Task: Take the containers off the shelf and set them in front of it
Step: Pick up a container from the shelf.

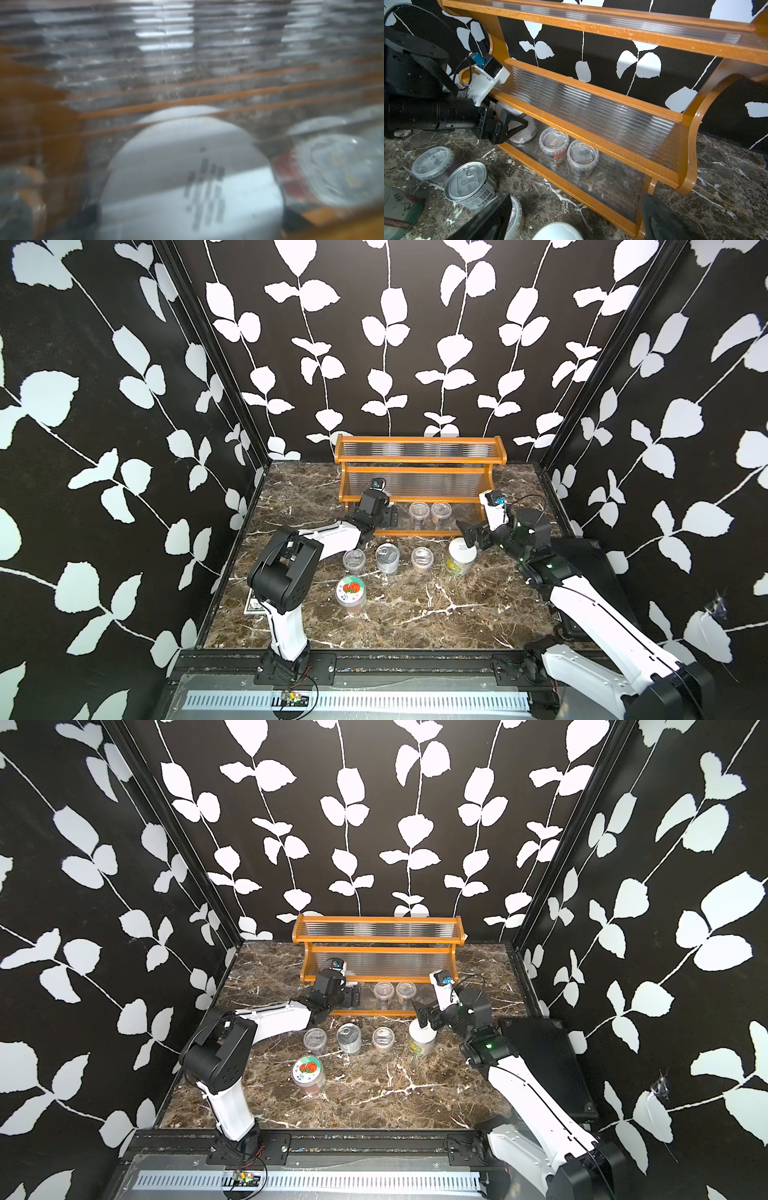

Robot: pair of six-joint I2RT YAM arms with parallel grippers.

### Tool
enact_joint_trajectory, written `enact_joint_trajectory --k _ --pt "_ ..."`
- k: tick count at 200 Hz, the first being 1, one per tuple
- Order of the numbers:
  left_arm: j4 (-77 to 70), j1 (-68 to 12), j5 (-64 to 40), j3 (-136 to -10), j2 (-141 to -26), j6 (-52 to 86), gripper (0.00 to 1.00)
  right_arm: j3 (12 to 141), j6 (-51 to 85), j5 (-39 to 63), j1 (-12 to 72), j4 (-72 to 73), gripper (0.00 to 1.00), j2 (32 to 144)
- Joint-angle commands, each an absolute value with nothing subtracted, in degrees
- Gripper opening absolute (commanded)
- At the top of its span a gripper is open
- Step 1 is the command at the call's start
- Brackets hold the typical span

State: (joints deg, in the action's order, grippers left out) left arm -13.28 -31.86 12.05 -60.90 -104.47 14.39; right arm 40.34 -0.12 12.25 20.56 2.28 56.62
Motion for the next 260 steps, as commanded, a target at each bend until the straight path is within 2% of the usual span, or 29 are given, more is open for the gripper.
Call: enact_joint_trajectory --k 1,12,27,166,260 --pt "-17.8 -32.1 14.0 -61.5 -104.3 13.1 0.86 39.2 0.7 12.5 20.2 4.6 1.00 57.0" --pt "-17.9 -32.2 13.3 -61.4 -104.3 12.8 0.79 39.3 0.8 12.8 20.1 4.5 1.00 57.1" --pt "-17.7 -32.2 12.1 -61.2 -104.1 12.4 0.75 39.4 1.0 13.1 20.1 4.5 1.00 57.4" --pt "-11.4 -32.2 1.4 -52.4 -90.4 7.2 0.74 39.2 1.1 12.4 20.0 4.7 1.00 57.4" --pt "-0.9 -32.3 -5.8 -50.5 -80.8 4.2 0.73 39.2 1.5 12.9 20.0 4.4 1.00 56.5"
